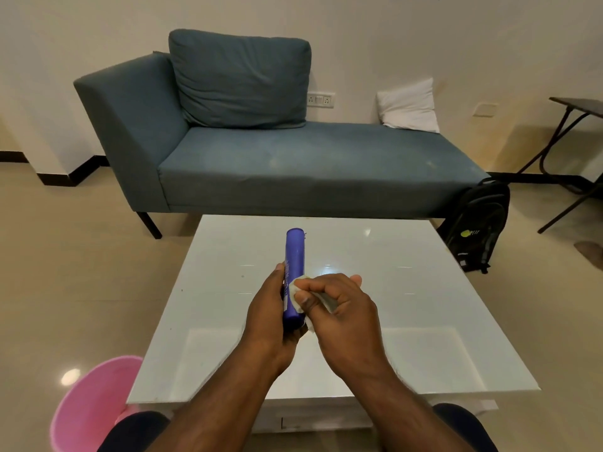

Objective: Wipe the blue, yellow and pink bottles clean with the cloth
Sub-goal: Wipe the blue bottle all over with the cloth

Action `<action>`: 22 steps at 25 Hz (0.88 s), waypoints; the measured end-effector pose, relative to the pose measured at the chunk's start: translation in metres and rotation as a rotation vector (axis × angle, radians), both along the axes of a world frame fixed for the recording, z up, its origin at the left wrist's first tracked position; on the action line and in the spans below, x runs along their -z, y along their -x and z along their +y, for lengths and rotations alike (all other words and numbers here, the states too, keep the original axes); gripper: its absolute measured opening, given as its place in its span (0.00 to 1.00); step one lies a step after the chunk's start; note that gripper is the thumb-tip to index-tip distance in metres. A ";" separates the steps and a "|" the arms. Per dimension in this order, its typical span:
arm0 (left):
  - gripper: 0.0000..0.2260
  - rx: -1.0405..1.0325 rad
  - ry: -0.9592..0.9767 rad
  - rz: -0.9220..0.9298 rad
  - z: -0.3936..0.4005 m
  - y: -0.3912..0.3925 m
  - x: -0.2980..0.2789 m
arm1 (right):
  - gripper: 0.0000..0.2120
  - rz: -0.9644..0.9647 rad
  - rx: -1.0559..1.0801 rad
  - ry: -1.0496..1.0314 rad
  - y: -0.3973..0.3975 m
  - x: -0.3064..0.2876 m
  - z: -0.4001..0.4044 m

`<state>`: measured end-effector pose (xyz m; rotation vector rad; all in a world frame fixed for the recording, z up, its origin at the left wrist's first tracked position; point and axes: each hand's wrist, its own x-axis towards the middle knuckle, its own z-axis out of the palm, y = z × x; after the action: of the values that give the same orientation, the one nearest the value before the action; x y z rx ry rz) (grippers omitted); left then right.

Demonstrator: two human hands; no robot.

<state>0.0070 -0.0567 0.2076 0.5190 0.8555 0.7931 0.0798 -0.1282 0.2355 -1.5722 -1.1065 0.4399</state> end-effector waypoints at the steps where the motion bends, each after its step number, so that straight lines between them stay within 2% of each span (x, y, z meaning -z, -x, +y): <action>1: 0.15 0.009 -0.008 0.016 -0.003 0.000 0.000 | 0.07 -0.005 0.005 0.003 -0.001 -0.001 0.003; 4: 0.15 0.014 -0.030 0.029 -0.004 0.002 -0.001 | 0.12 -0.061 0.032 0.013 -0.001 0.001 0.007; 10: 0.18 0.046 0.013 -0.014 -0.004 0.005 -0.003 | 0.08 -0.175 0.001 -0.029 0.011 0.011 -0.002; 14: 0.23 0.087 0.040 -0.002 -0.006 0.004 0.002 | 0.12 -0.314 0.074 0.010 -0.004 0.010 0.006; 16: 0.23 0.098 0.029 0.013 -0.006 0.004 0.002 | 0.13 -0.298 0.085 0.015 -0.010 0.004 0.009; 19: 0.22 0.107 0.041 -0.002 -0.004 0.004 0.002 | 0.08 -0.105 -0.008 0.050 -0.005 0.001 0.003; 20: 0.21 0.104 0.052 -0.008 -0.002 0.005 0.002 | 0.08 -0.101 -0.026 0.064 0.000 0.003 0.000; 22: 0.22 0.105 0.084 -0.026 0.002 0.006 0.003 | 0.12 -0.261 -0.009 0.053 0.005 0.010 -0.008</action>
<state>0.0012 -0.0543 0.2048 0.4741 0.8270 0.6634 0.0747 -0.1360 0.2252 -1.7062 -1.3093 0.2766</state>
